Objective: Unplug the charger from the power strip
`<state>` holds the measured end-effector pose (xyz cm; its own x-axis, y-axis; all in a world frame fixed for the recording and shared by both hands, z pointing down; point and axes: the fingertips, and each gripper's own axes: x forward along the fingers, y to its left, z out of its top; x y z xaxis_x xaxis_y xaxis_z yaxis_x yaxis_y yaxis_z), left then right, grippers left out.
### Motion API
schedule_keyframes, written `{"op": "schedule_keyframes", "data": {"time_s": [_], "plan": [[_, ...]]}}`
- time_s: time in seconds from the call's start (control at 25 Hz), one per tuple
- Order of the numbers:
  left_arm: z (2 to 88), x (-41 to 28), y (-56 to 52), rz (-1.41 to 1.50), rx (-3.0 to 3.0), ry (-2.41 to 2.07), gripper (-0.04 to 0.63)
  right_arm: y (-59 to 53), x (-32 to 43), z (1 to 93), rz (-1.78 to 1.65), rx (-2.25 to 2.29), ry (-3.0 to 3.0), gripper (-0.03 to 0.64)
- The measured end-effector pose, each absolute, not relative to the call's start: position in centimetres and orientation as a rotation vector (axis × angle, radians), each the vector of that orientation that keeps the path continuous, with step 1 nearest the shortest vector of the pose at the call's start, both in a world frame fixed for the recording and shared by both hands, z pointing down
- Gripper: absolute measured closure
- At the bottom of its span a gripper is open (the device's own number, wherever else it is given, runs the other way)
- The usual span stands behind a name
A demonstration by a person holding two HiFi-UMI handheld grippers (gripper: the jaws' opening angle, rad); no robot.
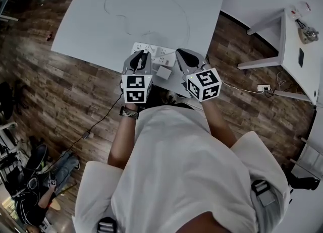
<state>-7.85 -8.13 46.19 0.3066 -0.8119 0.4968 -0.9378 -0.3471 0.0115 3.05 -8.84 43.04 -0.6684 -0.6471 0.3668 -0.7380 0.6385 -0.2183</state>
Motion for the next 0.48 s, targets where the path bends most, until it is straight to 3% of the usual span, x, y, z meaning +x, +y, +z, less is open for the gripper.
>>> {"op": "schedule_keyframes", "data": {"time_s": [0.48], "plan": [[51.6,-7.1,-9.5,0.69,2.227,-1.464,0.477,-9.2,2.1,50.4,0.559,1.054,-2.466,0.615]]}}
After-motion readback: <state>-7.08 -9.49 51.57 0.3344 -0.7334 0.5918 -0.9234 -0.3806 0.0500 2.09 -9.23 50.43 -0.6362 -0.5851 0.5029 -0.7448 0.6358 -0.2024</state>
